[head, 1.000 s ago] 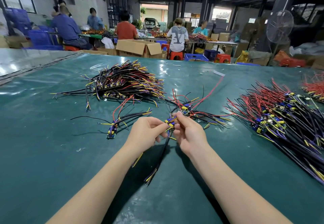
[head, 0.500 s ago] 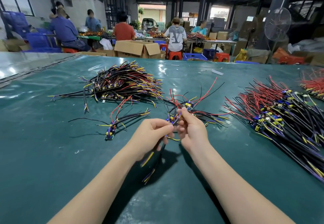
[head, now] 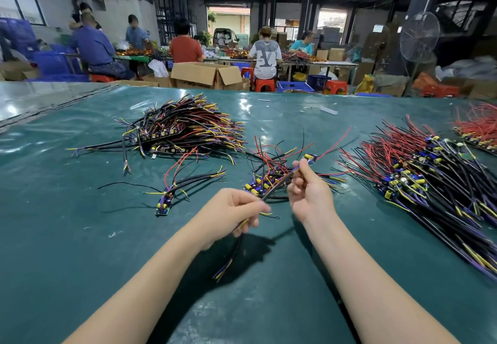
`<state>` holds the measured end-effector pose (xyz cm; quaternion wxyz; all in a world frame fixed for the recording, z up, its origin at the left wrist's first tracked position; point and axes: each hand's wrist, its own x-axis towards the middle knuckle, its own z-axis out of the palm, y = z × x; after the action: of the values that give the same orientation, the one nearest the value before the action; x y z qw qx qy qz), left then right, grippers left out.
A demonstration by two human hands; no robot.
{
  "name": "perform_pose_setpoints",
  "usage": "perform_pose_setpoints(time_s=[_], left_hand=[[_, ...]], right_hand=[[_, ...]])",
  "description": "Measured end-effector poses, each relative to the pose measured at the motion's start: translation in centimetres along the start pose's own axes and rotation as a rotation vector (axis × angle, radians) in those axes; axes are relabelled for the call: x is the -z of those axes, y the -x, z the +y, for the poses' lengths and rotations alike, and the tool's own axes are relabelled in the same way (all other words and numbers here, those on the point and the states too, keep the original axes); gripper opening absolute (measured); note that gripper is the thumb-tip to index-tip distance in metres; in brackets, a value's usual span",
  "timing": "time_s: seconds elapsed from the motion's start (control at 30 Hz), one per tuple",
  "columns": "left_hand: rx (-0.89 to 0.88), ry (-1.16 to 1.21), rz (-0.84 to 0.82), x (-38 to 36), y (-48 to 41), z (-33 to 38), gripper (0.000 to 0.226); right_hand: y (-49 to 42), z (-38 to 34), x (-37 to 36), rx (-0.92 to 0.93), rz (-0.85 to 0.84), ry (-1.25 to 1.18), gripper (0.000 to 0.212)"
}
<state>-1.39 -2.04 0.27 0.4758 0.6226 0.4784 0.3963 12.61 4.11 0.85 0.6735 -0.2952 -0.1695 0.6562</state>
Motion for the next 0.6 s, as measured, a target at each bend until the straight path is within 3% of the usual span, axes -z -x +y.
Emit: perform_pose_setpoints(time_s=[0.1,0.3,0.53,0.6], left_hand=[[0.068,-0.089,-0.025,0.3,0.0,-0.3,0.024],[0.232,0.173,-0.026,1.1,-0.2,-0.5,0.021],[0.098,0.384,-0.299,-0.1,0.7,1.1,0.023],[0.069,0.415,-0.299,0.0,0.8,1.3,0.025]], right_hand=[[-0.6,-0.2,0.8,0.022,0.048,0.039,0.020],[-1.5,-1.1,1.7,0.015,0.087,-0.013,0.022],[-1.3,-0.7,1.2,-0.110,0.064,-0.197,0.026],[-1.3,-0.7,0.9,-0.133,0.053,-0.233,0.027]])
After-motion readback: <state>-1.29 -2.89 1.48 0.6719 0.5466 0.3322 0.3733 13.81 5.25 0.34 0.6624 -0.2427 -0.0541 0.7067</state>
